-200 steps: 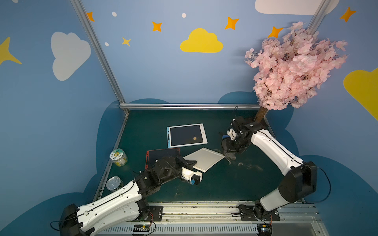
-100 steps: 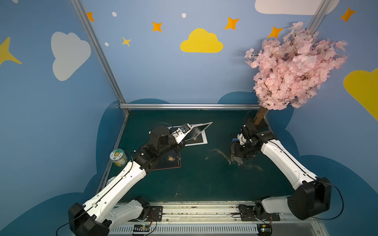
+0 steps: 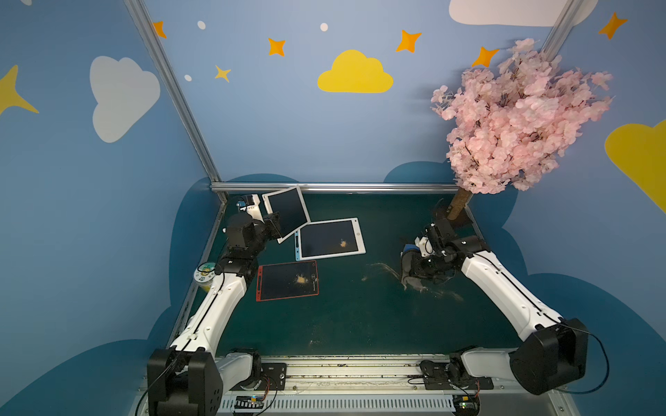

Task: Wipe the drawing tablet
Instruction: Place the drawing tablet at the center of the board.

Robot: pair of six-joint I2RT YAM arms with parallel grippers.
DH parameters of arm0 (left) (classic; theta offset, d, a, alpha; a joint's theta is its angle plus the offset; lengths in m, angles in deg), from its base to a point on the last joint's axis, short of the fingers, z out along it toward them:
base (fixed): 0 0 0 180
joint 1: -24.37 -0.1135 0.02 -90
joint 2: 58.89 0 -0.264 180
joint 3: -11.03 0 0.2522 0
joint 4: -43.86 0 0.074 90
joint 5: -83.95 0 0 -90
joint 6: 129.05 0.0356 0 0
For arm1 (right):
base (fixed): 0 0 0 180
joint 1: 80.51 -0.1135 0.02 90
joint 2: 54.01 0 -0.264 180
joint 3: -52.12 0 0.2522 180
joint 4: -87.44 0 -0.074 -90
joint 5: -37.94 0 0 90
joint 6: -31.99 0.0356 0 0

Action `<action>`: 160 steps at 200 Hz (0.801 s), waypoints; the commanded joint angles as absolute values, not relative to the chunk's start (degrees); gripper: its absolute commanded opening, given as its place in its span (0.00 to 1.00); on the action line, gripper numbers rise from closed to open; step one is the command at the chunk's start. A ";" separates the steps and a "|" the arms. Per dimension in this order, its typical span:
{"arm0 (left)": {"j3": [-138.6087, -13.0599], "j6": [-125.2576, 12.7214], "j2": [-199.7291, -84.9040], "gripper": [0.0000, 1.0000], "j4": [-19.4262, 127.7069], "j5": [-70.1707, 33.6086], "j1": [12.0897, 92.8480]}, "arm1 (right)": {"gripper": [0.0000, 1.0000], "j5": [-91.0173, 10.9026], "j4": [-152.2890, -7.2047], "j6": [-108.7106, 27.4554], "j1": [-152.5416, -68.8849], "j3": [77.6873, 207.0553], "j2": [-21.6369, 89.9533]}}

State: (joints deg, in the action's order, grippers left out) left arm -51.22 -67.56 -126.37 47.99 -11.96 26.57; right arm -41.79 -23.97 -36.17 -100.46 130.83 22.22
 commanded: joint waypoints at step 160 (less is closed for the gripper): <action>-110.99 -52.97 -165.42 0.04 113.66 -42.69 6.27 | 0.00 -38.22 -20.34 -41.23 -99.76 137.44 24.24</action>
State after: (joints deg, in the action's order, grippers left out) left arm -101.69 -63.28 -162.87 95.14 -39.94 4.36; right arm -38.89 -21.78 -40.25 -100.11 135.05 23.92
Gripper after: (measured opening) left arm 0.092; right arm 0.104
